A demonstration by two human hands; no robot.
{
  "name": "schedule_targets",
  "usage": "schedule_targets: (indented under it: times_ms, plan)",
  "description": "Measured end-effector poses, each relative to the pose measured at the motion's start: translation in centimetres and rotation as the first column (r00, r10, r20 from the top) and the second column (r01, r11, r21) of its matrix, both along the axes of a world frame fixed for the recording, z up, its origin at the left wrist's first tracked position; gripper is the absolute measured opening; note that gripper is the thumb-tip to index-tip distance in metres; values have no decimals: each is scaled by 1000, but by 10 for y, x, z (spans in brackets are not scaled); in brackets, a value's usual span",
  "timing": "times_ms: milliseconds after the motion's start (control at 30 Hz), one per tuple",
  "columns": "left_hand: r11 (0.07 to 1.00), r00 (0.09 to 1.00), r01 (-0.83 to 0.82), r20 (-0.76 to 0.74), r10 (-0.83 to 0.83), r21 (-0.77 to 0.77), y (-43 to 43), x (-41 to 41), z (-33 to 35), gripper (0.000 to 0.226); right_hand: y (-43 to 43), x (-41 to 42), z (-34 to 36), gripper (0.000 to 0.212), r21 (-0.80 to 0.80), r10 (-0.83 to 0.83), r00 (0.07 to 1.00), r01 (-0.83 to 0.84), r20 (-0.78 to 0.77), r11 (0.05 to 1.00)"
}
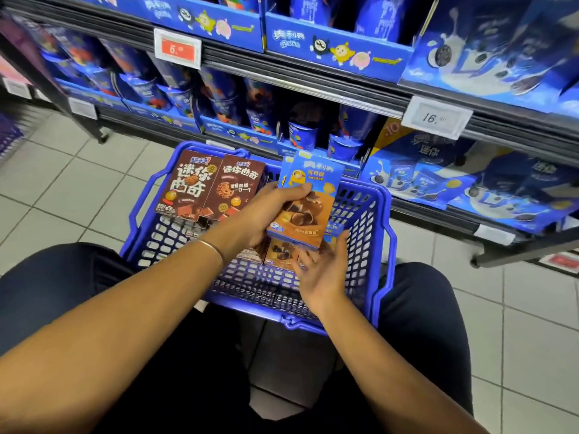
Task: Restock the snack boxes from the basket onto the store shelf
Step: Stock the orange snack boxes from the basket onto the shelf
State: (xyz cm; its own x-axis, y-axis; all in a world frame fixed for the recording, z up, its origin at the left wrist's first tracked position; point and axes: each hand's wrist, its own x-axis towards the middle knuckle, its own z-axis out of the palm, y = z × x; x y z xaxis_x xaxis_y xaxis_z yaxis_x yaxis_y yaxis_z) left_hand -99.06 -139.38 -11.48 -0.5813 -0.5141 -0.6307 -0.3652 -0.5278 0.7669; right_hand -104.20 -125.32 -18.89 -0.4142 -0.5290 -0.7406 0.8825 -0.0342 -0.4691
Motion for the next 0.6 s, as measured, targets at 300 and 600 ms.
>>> schedule_targets:
  times_ms: [300,600]
  plan:
    - [985,993,-8,-118,29,173,-31,8,38,33,-15,-25,-58,21,484,113,961,-228,254,845]
    - [982,999,31,-37,-24,189,-30,0,29,38,-24,-42,-62,30,508,-26,955,-134,297,851]
